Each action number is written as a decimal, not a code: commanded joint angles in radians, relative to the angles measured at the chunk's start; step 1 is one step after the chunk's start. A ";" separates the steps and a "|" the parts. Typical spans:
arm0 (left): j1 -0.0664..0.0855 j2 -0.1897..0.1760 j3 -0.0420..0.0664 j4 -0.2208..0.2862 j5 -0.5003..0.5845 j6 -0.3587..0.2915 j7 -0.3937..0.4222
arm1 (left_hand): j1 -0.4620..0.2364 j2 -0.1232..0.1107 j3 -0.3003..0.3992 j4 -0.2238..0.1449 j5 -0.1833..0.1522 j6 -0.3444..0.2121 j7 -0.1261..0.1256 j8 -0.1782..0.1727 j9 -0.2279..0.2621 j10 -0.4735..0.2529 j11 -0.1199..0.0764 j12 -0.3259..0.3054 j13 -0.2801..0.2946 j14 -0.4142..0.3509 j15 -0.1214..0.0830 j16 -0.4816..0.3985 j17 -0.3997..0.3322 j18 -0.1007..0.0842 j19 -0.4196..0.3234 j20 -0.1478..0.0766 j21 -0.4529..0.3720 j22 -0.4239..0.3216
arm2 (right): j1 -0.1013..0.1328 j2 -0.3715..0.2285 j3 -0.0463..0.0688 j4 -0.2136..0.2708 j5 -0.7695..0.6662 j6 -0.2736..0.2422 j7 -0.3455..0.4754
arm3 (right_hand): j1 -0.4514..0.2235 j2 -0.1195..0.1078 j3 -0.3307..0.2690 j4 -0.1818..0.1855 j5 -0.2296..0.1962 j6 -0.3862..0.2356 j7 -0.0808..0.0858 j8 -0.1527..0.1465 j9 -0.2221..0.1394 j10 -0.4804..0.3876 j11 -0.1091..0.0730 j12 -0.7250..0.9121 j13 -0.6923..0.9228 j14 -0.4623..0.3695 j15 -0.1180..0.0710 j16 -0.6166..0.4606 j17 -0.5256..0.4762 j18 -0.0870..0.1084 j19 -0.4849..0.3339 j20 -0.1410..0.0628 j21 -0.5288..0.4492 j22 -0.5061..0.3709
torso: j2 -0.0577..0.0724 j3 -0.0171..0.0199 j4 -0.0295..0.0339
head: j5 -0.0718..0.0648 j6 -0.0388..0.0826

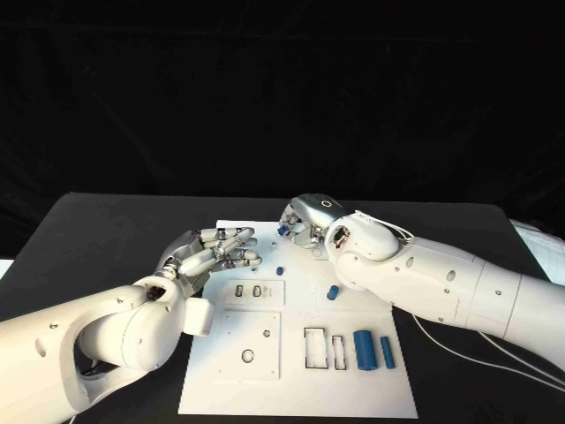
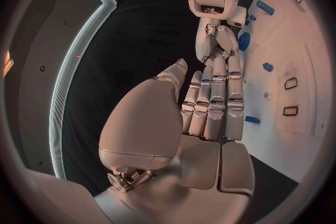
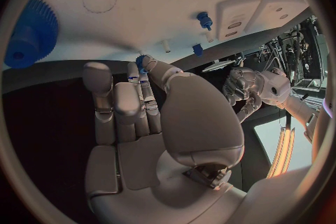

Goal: Assemble the parts on the task board

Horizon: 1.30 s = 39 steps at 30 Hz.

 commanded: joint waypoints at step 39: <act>0.004 -0.006 0.001 -0.005 0.002 0.039 -0.002 | 0.013 -0.001 0.003 -0.008 -0.002 -0.005 0.000 -0.004 0.000 -0.007 -0.001 -0.005 -0.002 -0.004 -0.002 -0.005 0.003 0.001 0.007 -0.001 -0.006 -0.001 | 0.004 -0.121 0.011 0.134 0.078 -0.033 -0.050 | 0.016 -0.033 -0.125 0.064 0.041 -0.145 0.050 -0.002 -0.007 -0.089 0.035 0.048 0.012 0.016 0.029 0.014 -0.026 -0.006 -0.040 0.043 -0.003 -0.029 | 0.002 0.0059 -0.0148 | 0.007 0.001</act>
